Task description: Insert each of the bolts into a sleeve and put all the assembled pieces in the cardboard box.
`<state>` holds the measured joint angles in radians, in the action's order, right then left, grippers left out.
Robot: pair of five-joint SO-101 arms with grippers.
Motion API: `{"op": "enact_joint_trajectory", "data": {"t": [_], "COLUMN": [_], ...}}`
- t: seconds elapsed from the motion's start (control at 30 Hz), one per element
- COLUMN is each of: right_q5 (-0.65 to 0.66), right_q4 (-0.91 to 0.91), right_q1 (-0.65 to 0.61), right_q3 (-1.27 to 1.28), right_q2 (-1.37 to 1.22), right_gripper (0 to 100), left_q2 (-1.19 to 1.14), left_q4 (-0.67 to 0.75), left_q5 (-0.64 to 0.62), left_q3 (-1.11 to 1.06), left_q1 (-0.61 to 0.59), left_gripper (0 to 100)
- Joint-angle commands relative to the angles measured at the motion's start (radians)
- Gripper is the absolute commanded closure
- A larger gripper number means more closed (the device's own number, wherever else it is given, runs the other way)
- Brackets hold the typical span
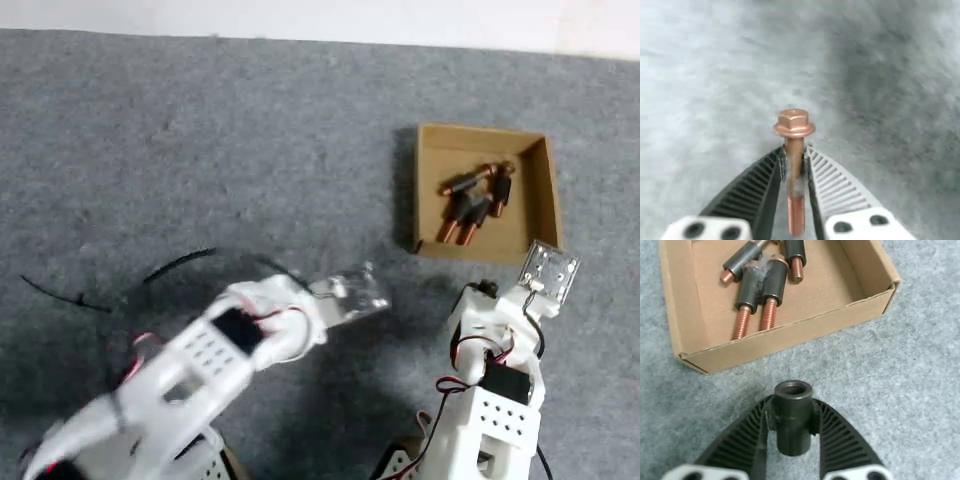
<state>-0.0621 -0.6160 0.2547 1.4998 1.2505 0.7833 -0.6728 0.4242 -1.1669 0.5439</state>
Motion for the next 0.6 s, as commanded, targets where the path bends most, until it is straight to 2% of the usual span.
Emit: {"op": "enact_joint_trajectory", "data": {"t": [0.0, 0.2, 0.4, 0.57], "right_q5": [0.002, 0.002, 0.002, 0.000], "right_q4": [0.025, 0.027, 0.044, 0.232], "right_q1": [-0.004, -0.081, -0.088, -0.140], "right_q3": [-0.012, -0.012, -0.008, 0.091], "right_q2": [0.022, 0.022, 0.022, 0.022], "right_gripper": [98.9, 98.9, 98.9, 98.8], "left_q2": [0.288, 0.627, 0.898, 1.056], "left_q4": [0.106, 0.358, 0.384, 0.377], "left_q5": [-0.020, -0.025, -0.025, -0.025], "left_q3": [-0.107, -0.367, -0.486, -0.530], "left_q1": [-0.059, -0.084, -0.091, -0.093], "left_gripper": [99, 99, 99, 99]}}
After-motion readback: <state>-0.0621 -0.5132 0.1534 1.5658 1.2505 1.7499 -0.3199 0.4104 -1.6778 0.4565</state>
